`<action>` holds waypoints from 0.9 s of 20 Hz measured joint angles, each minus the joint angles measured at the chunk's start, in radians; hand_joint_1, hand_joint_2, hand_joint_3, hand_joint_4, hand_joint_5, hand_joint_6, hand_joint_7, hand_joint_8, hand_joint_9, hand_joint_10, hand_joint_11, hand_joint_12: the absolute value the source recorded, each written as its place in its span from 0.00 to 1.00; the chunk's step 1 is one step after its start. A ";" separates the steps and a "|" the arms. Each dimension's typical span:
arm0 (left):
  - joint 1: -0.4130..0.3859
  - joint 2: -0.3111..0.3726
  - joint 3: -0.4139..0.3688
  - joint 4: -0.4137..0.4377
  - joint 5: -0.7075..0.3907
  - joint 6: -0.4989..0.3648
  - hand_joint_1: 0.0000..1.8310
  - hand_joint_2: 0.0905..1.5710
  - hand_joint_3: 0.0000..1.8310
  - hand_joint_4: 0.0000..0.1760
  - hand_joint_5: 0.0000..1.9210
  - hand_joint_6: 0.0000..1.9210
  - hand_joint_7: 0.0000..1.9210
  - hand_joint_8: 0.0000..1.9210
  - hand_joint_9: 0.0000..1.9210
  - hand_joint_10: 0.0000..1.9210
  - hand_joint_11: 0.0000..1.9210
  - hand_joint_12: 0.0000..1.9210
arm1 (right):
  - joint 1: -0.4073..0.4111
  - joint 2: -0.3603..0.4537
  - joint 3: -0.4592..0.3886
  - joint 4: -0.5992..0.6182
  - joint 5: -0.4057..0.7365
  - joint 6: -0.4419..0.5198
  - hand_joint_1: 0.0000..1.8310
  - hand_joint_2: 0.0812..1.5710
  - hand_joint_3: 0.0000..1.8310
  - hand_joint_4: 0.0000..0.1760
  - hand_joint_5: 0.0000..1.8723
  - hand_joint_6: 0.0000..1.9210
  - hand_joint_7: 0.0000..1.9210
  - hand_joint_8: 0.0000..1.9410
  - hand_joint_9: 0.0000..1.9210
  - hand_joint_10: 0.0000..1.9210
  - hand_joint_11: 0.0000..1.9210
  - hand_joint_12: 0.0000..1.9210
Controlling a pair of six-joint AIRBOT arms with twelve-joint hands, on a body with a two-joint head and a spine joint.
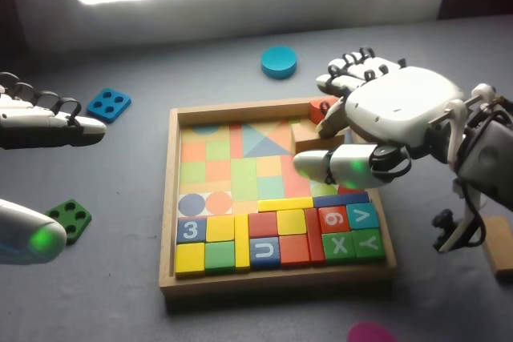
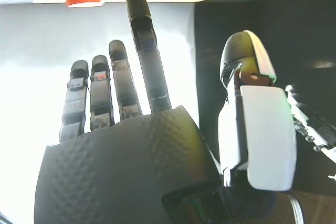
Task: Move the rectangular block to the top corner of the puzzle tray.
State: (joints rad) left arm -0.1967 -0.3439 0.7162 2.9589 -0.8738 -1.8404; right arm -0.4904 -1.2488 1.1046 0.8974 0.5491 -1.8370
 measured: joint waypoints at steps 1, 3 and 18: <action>0.000 0.000 0.000 0.000 0.000 0.000 0.00 0.70 0.00 0.22 0.00 0.00 0.04 0.00 0.05 0.00 0.00 0.26 | 0.000 0.000 0.010 0.000 0.001 0.002 0.00 0.72 0.00 0.00 0.42 0.01 0.08 0.00 0.00 0.00 0.00 0.00; 0.000 0.000 0.000 0.000 0.000 0.000 0.00 0.70 0.00 0.21 0.00 0.00 0.05 0.00 0.06 0.00 0.00 0.27 | 0.000 0.000 0.019 0.001 0.003 0.005 0.00 0.72 0.00 0.00 0.42 0.01 0.08 0.00 0.00 0.00 0.00 0.00; 0.000 0.000 0.006 0.001 0.000 0.000 0.00 0.70 0.00 0.15 0.00 0.00 0.04 0.00 0.05 0.00 0.00 0.25 | 0.004 -0.032 0.084 -0.001 0.011 0.022 0.00 0.72 0.00 0.00 0.43 0.01 0.08 0.00 0.00 0.00 0.00 0.00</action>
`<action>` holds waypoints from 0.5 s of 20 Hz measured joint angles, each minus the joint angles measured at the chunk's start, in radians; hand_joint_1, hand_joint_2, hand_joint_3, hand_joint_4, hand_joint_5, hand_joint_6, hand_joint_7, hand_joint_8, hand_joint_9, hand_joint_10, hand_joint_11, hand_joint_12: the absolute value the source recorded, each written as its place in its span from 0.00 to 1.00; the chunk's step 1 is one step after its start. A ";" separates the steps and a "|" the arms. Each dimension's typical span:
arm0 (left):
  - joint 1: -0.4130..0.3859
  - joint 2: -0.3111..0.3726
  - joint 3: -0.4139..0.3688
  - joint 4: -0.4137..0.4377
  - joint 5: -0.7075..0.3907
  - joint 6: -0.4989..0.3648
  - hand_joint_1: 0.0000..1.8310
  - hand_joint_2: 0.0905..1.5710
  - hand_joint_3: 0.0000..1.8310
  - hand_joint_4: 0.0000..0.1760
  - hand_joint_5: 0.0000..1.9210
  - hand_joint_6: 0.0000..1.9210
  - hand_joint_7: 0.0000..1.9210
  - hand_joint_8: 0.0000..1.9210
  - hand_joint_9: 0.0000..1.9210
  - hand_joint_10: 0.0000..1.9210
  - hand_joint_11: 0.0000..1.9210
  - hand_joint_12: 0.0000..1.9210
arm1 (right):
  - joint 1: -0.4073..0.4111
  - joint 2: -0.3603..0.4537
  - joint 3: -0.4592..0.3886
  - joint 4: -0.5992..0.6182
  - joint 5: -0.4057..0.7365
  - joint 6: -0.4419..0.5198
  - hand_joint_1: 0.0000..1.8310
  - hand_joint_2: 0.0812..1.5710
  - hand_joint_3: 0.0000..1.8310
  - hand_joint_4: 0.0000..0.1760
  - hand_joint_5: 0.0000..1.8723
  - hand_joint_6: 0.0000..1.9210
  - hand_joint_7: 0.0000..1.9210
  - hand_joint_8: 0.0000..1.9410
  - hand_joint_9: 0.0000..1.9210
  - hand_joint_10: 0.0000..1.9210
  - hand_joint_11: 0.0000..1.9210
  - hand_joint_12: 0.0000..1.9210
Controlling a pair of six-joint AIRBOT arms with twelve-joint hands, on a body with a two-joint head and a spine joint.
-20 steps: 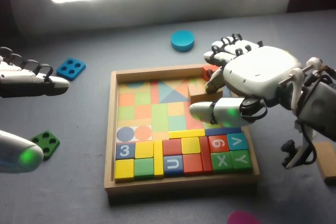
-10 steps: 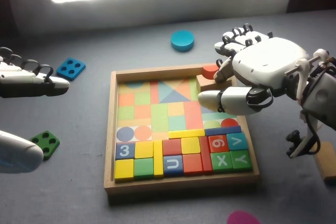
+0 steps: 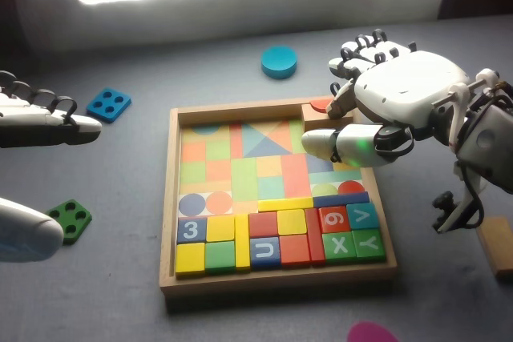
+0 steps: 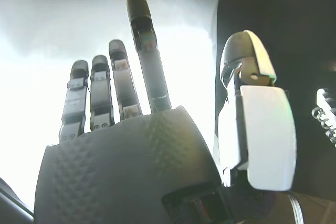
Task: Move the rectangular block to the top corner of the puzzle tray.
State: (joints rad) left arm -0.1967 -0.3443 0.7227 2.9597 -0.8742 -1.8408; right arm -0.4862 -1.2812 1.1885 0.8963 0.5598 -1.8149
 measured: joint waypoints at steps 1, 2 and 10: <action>0.000 0.000 0.000 0.000 0.000 0.000 0.00 0.70 0.00 0.17 0.00 0.00 0.04 0.00 0.05 0.00 0.00 0.25 | 0.000 -0.004 0.006 0.000 0.000 0.001 0.00 0.72 0.00 0.00 0.43 0.01 0.08 0.00 0.00 0.00 0.00 0.00; 0.000 0.000 0.000 0.000 0.000 0.000 0.00 0.70 0.00 0.21 0.00 0.00 0.03 0.00 0.04 0.00 0.00 0.22 | 0.000 -0.007 0.010 -0.001 0.004 0.001 0.00 0.72 0.00 0.00 0.43 0.01 0.08 0.00 0.00 0.00 0.00 0.00; 0.000 0.000 0.000 0.001 0.000 0.000 0.00 0.69 0.00 0.17 0.00 0.00 0.05 0.00 0.06 0.00 0.00 0.27 | 0.007 -0.018 0.032 0.000 0.000 0.001 0.00 0.72 0.00 0.00 0.44 0.01 0.09 0.01 0.00 0.00 0.00 0.00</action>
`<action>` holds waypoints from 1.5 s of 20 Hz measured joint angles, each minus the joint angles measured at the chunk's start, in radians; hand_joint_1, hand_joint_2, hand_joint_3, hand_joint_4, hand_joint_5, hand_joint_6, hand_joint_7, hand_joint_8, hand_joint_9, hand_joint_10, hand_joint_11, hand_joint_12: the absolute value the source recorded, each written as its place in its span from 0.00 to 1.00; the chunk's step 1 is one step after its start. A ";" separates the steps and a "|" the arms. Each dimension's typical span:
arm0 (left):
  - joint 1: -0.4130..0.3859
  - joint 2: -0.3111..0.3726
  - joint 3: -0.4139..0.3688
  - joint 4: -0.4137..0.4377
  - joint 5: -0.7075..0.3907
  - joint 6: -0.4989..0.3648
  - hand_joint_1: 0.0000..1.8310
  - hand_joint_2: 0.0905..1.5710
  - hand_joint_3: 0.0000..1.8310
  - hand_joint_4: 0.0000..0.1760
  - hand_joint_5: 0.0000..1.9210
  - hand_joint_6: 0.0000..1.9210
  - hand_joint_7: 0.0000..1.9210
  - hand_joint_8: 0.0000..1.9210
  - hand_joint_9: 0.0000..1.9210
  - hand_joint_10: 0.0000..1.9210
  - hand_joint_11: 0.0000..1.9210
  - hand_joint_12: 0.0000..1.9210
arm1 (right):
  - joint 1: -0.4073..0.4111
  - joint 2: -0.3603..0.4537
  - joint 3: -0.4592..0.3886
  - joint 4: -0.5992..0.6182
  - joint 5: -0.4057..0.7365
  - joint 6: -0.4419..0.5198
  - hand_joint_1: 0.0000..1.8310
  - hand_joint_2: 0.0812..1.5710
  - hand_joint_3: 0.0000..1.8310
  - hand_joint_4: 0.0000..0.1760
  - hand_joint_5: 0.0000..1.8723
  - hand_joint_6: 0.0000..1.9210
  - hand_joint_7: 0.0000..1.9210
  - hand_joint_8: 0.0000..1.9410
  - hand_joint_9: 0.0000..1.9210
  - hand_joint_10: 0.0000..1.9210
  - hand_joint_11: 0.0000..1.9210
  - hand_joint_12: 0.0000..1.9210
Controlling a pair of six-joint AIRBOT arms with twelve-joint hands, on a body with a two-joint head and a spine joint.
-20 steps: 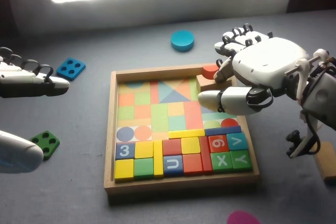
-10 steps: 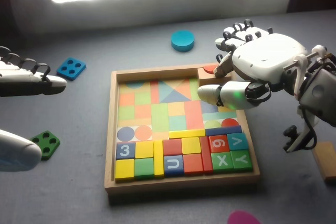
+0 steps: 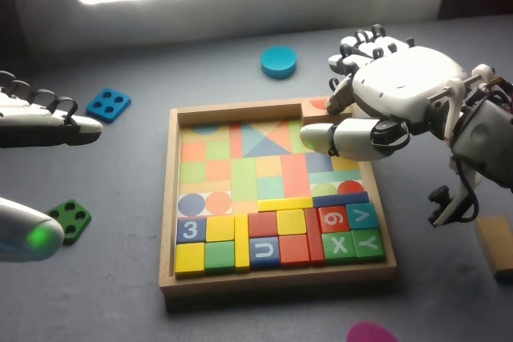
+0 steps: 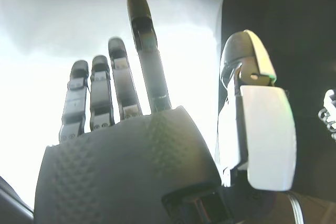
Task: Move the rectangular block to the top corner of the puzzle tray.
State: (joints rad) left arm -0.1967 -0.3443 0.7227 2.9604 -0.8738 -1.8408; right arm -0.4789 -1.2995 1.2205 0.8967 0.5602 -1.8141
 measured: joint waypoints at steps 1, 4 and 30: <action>0.000 0.000 0.000 -0.003 0.000 0.000 0.00 0.70 0.00 0.18 0.00 0.00 0.05 0.00 0.06 0.00 0.00 0.27 | 0.000 0.000 0.000 0.000 0.000 0.000 0.00 0.72 0.00 0.00 0.43 0.01 0.10 0.01 0.00 0.00 0.00 0.00; 0.000 0.000 0.000 -0.002 0.000 0.000 0.00 0.70 0.00 0.16 0.00 0.00 0.04 0.00 0.06 0.00 0.00 0.25 | 0.002 0.000 0.000 0.000 0.001 0.000 0.00 0.72 0.00 0.00 0.43 0.01 0.09 0.00 0.00 0.00 0.00 0.00; 0.026 0.010 0.008 -0.002 0.001 0.000 0.00 0.81 0.00 0.00 0.56 0.01 0.60 0.18 0.43 0.56 0.23 0.82 | 0.155 0.437 -0.465 -0.021 -0.001 -0.058 0.06 0.77 0.00 0.00 0.46 0.57 0.49 0.59 0.39 0.79 0.24 1.00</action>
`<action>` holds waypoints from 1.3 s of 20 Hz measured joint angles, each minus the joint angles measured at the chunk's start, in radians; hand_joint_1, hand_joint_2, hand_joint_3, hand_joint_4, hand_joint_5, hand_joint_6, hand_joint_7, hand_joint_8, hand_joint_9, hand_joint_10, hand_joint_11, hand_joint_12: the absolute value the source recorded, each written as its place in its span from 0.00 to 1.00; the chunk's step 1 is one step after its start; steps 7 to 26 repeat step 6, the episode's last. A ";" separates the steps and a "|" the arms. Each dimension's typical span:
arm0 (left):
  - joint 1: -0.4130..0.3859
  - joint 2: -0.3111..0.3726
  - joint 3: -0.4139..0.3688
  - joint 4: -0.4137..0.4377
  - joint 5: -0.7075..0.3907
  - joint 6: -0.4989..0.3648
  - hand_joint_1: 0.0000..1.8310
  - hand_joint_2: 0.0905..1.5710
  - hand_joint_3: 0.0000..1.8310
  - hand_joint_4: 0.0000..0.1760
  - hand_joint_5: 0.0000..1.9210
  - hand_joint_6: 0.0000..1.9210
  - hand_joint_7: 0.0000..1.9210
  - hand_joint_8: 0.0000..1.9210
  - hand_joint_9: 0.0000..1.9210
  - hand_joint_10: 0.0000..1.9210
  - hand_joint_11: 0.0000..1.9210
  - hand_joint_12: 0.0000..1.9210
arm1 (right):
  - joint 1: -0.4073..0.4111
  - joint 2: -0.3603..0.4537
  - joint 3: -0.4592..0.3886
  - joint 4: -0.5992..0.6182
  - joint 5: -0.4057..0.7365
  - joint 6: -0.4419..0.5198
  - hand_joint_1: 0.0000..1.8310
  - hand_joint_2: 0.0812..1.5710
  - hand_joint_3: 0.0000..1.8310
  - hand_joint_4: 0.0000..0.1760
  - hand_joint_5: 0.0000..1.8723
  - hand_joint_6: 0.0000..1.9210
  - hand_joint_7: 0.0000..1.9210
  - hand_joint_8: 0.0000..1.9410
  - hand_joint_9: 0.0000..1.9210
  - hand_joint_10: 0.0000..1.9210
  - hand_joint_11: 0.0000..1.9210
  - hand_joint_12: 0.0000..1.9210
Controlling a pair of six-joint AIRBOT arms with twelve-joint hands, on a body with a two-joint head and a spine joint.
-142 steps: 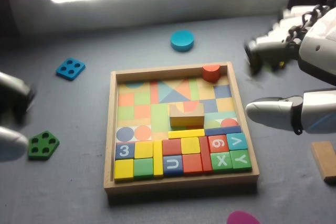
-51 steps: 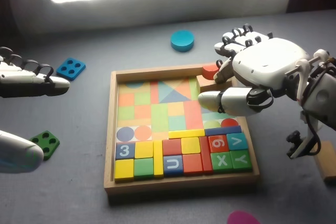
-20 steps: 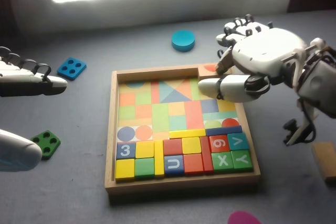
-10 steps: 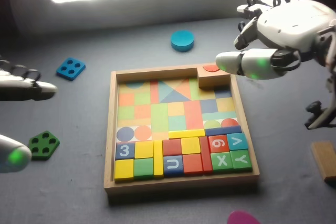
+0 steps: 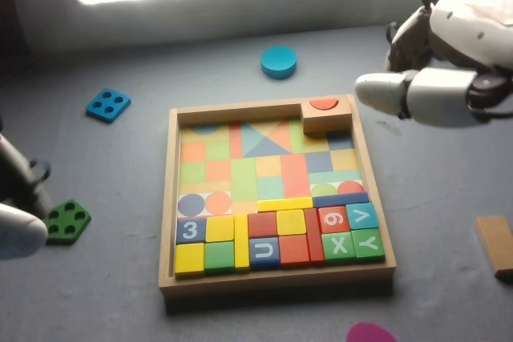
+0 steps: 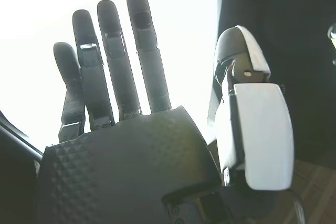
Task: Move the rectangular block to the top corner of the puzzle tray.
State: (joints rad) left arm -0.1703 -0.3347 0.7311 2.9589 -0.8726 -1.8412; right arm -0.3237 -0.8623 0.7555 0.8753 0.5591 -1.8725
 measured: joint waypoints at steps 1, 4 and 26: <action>0.000 0.000 0.005 -0.001 0.000 0.000 0.00 0.81 0.00 0.00 0.56 0.01 0.60 0.18 0.43 0.56 0.23 0.82 | 0.005 0.011 -0.017 0.004 -0.010 -0.007 0.06 0.77 0.00 0.00 0.46 0.57 0.49 0.59 0.39 0.79 0.24 1.00; 0.000 0.000 0.017 -0.002 0.002 0.000 0.00 0.81 0.00 0.00 0.44 0.42 0.50 0.73 0.45 0.86 0.36 0.96 | 0.010 0.027 -0.051 0.000 -0.011 -0.024 0.02 0.79 0.00 0.00 0.50 0.63 0.56 0.61 0.48 0.83 0.35 1.00; 0.000 0.000 0.019 0.002 0.002 0.001 0.00 0.80 0.00 0.00 0.38 0.64 0.51 0.76 0.47 0.89 0.39 0.99 | 0.010 0.027 -0.062 -0.003 -0.021 -0.029 0.01 0.79 0.00 0.00 0.57 0.62 0.61 0.55 0.52 0.80 0.37 1.00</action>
